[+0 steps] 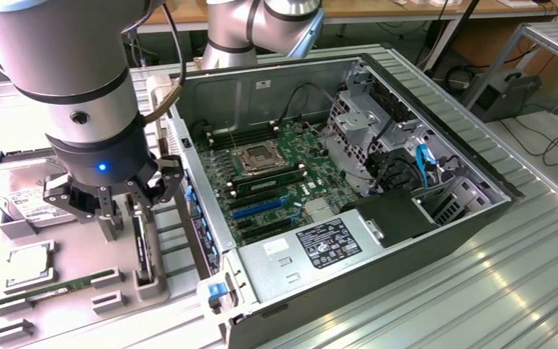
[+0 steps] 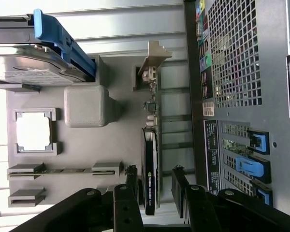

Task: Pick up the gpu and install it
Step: 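Pick up the gpu and move the gpu toward the slot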

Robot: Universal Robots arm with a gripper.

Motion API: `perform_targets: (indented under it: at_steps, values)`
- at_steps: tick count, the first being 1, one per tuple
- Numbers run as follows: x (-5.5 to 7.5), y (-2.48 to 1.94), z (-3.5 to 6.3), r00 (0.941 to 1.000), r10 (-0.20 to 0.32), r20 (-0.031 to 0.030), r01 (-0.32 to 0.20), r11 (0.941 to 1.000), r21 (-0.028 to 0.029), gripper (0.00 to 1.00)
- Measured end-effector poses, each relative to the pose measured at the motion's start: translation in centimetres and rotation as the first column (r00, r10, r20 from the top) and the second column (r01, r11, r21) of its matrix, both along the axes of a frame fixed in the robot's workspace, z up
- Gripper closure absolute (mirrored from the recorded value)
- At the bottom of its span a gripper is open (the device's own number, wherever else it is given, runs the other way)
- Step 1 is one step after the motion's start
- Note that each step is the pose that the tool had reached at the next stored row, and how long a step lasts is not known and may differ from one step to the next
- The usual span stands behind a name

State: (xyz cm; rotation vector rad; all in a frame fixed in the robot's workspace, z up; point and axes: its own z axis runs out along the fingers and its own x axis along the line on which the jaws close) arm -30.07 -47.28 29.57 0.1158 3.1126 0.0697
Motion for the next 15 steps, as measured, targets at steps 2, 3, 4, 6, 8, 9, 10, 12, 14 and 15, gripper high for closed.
perform_targets:
  at_steps: [2,3,4,6,8,9,10,12,14,15]
  values:
    - [0.0,0.00,-0.08,1.0000,0.006,-0.0001,-0.006,1.0000,-0.0002,0.58]
    - [0.0,0.00,-0.12,0.9999,0.012,-0.0002,-0.012,0.9999,-0.0001,0.58]
    - [0.0,0.00,-0.16,0.9998,0.019,-0.0001,-0.019,0.9998,-0.0001,0.58]
    - [0.0,0.00,-0.28,0.9996,0.030,0.0001,-0.030,0.9996,0.0001,0.58]
    - [0.0,0.01,-0.46,0.9995,0.033,0.0000,-0.033,0.9995,0.0000,0.58]
    - [0.0,0.02,-0.62,0.9994,0.035,0.0000,-0.035,0.9994,0.0000,0.58]
    - [0.0,0.03,-0.74,0.9994,0.036,0.0000,-0.036,0.9994,0.0000,0.58]
    - [0.0,0.05,-0.94,0.9993,0.037,0.0000,-0.037,0.9993,0.0000,0.58]
    - [0.0,0.11,-1.13,0.9993,0.039,0.0000,-0.039,0.9993,0.0000,0.58]
    - [0.0,0.15,-1.22,0.9992,0.039,-0.0002,-0.039,0.9992,-0.0001,0.58]
